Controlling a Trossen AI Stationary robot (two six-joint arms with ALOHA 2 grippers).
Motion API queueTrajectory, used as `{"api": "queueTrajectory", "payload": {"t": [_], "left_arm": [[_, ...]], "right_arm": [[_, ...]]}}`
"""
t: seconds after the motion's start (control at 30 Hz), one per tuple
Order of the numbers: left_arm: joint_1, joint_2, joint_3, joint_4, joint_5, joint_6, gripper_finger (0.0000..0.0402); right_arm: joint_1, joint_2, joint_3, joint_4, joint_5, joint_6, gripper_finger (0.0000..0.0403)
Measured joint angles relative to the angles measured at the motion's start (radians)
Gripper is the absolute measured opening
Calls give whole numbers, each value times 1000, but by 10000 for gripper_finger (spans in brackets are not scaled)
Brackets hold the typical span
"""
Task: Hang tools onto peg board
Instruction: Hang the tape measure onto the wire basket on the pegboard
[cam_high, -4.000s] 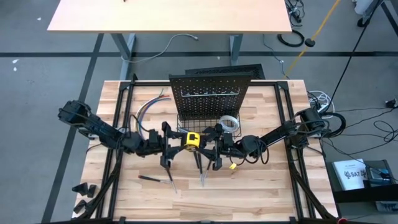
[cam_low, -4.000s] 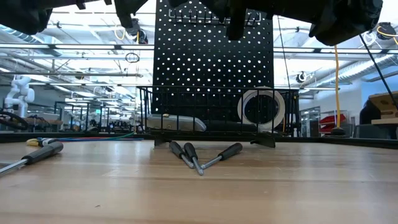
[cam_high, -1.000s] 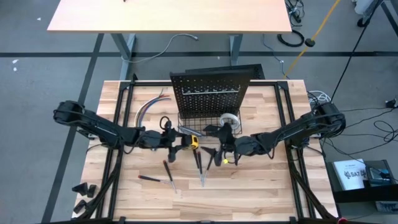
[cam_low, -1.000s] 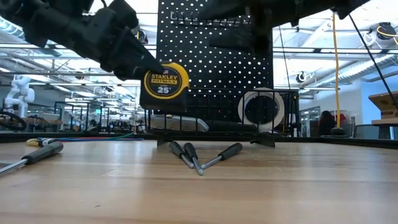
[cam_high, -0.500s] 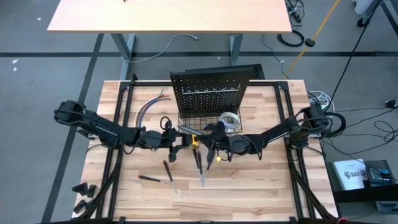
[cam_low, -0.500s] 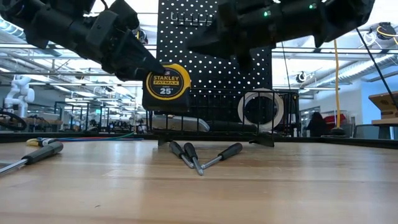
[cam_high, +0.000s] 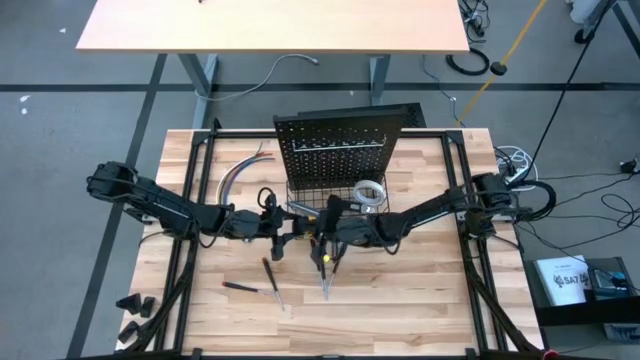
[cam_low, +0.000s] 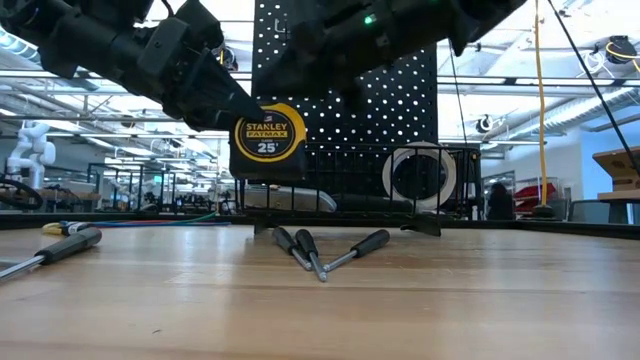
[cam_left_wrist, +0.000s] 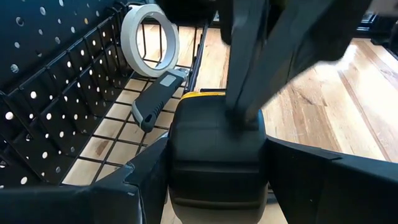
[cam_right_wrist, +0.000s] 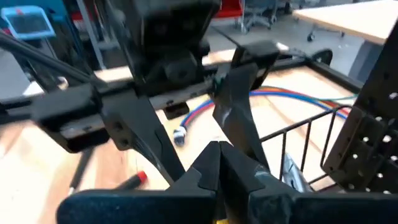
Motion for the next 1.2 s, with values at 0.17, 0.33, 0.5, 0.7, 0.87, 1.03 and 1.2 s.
{"api": "queueTrajectory", "payload": {"t": [0.17, 0.33, 0.5, 0.7, 0.87, 1.03, 1.2], "left_arm": [[0, 0, -1, -8, 1, 3, 221], [1, 3, -2, -25, 6, 3, 221], [0, 4, -4, -30, 16, 2, 221], [1, 3, -4, -15, 3, -1, 221], [2, 1, -3, 1, -5, -2, 221], [1, 0, -2, 22, 2, -6, 221], [1, 0, -2, 20, 6, -7, 221]], "right_arm": [[-4, 24, 10, -30, 5, 70, 0], [-9, 36, 10, -52, -3, 109, 0], [-9, 27, 3, -25, 2, 44, 0], [-8, -117, 4, -24, 62, -82, 0], [-7, -288, 8, -38, 163, -207, 0], [-34, -370, 6, -21, 219, -351, 0], [-72, -418, 7, 28, 215, -575, 0]]}}
